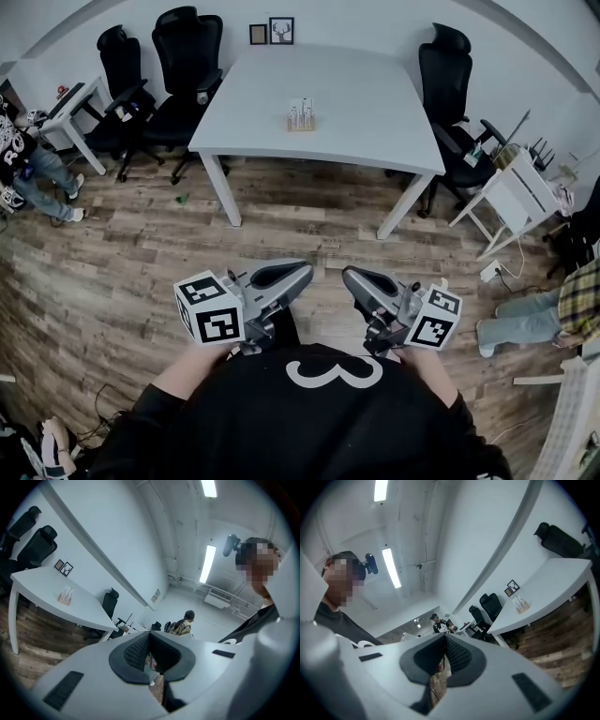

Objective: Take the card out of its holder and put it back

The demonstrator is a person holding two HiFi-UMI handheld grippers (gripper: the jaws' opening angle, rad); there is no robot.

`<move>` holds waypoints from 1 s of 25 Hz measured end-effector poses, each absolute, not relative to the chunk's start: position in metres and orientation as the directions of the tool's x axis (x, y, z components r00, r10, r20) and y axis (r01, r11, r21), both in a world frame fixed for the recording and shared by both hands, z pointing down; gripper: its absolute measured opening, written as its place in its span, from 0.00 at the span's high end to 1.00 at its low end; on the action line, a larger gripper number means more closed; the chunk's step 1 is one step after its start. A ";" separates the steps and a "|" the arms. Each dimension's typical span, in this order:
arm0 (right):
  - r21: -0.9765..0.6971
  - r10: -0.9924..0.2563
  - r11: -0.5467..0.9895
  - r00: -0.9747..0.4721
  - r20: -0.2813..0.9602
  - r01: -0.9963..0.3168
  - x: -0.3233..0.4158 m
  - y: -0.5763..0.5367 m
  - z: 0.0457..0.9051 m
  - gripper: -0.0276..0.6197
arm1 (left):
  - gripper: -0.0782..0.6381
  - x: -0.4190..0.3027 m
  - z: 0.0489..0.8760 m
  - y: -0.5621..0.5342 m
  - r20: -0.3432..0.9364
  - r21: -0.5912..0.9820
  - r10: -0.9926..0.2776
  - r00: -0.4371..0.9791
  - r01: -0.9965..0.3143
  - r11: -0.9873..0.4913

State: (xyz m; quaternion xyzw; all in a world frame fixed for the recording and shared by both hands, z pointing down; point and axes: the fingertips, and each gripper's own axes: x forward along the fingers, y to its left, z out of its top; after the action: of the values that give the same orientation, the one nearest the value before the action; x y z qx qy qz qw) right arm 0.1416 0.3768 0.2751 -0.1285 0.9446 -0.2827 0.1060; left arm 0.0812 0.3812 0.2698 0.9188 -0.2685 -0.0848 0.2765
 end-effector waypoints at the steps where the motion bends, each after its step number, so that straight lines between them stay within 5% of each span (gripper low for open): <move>1: -0.566 -0.305 0.803 -0.944 -0.123 -0.186 0.139 0.371 0.277 0.94 | 0.87 0.079 0.272 0.375 -0.005 0.557 -0.540 0.842 -0.446 -0.700; 25: -0.668 -0.414 0.676 -0.910 0.007 -0.313 0.054 0.086 0.311 0.94 | 0.87 -0.003 0.315 0.081 0.070 0.626 -0.419 0.905 -0.367 -0.688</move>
State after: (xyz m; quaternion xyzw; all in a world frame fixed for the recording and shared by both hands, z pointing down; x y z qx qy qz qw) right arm 0.0544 0.0863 0.3109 -0.1992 0.9124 -0.3501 0.0726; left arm -0.0028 0.0811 0.3151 0.9178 -0.2143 -0.0393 0.3319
